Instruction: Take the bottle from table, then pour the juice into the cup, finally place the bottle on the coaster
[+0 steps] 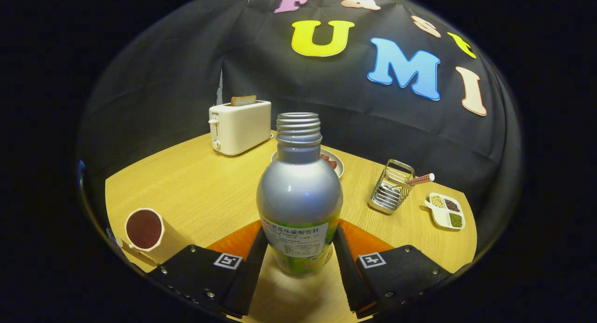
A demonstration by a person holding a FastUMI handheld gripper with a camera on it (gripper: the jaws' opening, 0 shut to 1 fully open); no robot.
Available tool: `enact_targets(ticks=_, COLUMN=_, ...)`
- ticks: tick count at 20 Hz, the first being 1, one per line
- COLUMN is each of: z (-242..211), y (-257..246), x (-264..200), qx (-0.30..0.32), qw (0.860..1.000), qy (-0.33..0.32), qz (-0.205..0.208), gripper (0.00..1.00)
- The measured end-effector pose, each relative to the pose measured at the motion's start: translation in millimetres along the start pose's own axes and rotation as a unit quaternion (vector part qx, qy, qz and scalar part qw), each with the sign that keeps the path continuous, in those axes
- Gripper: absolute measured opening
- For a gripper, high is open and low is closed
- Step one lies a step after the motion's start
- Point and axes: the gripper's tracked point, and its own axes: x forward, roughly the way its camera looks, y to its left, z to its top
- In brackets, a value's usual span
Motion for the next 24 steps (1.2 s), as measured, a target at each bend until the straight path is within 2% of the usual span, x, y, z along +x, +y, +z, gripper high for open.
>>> enact_targets(ticks=9, z=2, y=-5, x=27, qx=0.013, qw=1.000, qy=-0.015, qz=-0.012, gripper=0.77)
enact_targets(ticks=23, z=-12, y=-6, x=29, qx=0.021, qw=0.999, qy=-0.006, qz=-0.033, gripper=0.80)
enact_targets(ticks=24, z=-3, y=-10, x=24, qx=0.021, qw=0.999, qy=-0.007, qz=-0.040, gripper=0.90)
